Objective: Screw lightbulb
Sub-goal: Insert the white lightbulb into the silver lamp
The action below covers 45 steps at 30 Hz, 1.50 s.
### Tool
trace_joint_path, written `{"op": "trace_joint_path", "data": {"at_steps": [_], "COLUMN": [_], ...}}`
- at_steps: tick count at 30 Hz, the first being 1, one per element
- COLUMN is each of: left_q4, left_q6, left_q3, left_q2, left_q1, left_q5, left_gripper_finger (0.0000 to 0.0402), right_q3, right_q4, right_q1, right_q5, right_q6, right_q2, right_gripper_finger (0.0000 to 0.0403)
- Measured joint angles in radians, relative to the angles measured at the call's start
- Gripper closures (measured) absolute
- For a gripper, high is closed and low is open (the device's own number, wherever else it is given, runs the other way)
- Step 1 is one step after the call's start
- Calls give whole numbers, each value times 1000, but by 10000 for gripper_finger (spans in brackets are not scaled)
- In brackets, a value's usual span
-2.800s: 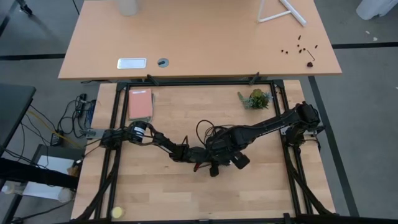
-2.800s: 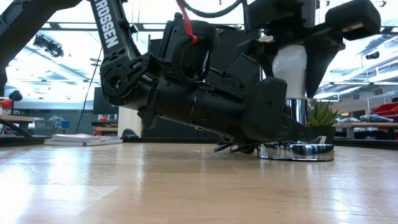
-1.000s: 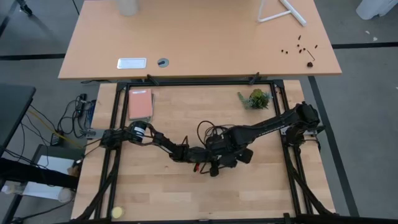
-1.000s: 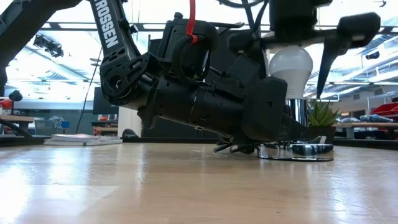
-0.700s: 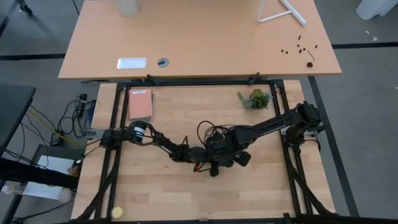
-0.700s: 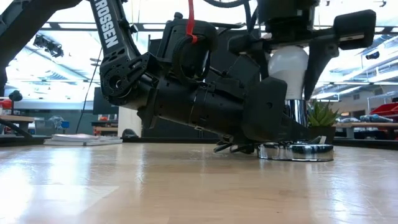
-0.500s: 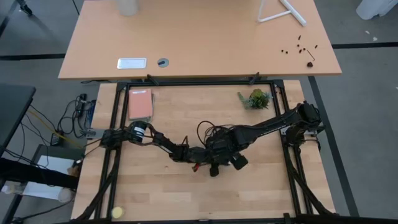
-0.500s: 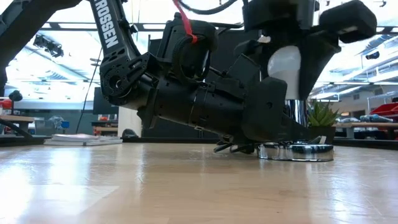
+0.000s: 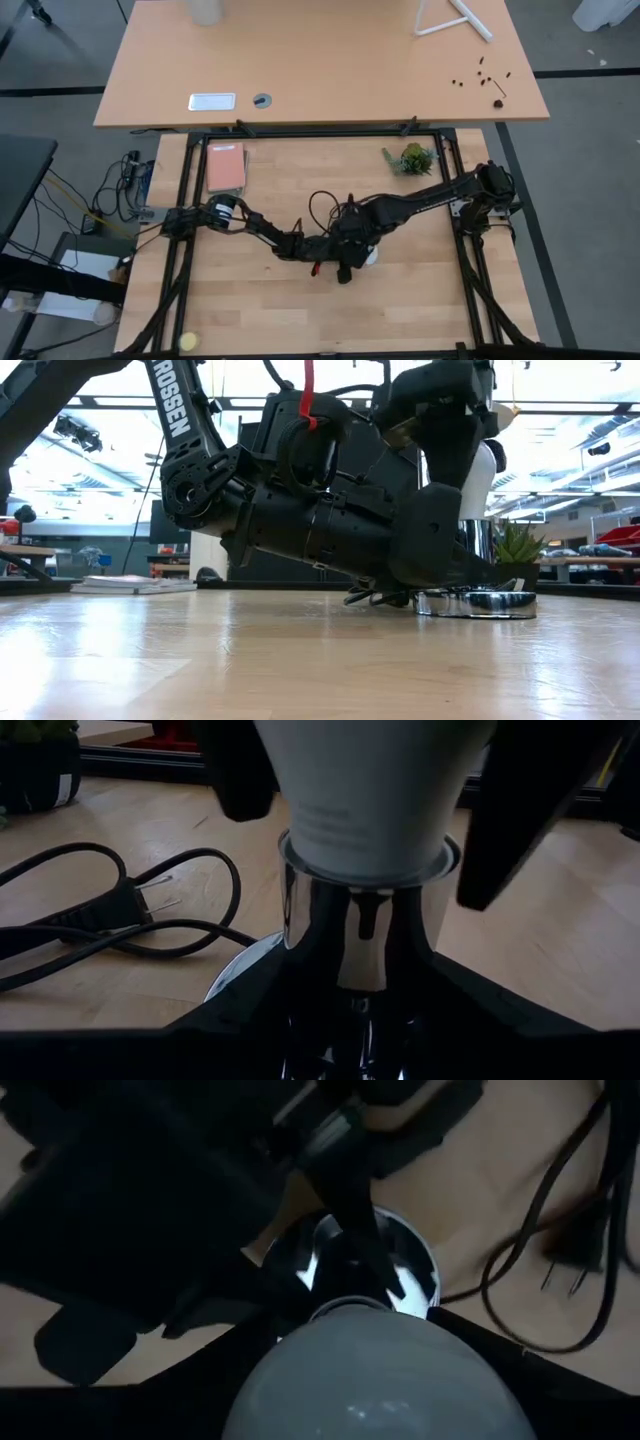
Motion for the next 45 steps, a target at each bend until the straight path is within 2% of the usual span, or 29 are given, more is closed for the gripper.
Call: {"op": "trace_joint_path", "data": {"at_steps": [2,5,12,20,25,29,36,41,45], "left_q4": [1,1,-3,-6,-8,-8,-7,-5,-4], "left_q6": [0,5,6,5,6,6,4,5,6], "left_q3": [0,0,0,1,1,1,0,0,-1], "left_q2": [0,0,0,0,0,0,0,0,0], "left_q1": [0,0,0,0,0,0,0,3,2], "left_q5": [0,-2,-2,-2,-4,-3,-3,-7,-4], "left_gripper_finger": [206,206,206,206,206,206,206,206,206], "right_q3": [13,54,122,124,117,86,70,70,69], "right_q4": [-12,-9,-17,-104,-145,-129,-3,59,121], "right_q1": [-12,-27,-35,-1,20,25,9,23,23], "right_q5": [-33,-65,-90,-51,-42,14,29,151,156], "right_q6": [-20,-179,-759,-1322,-1550,-1537,-1200,-997,-818], "right_q2": [0,8,5,5,5,5,4,3,3], "right_gripper_finger": [146,118,52,51,57,57,57,57,57]}}
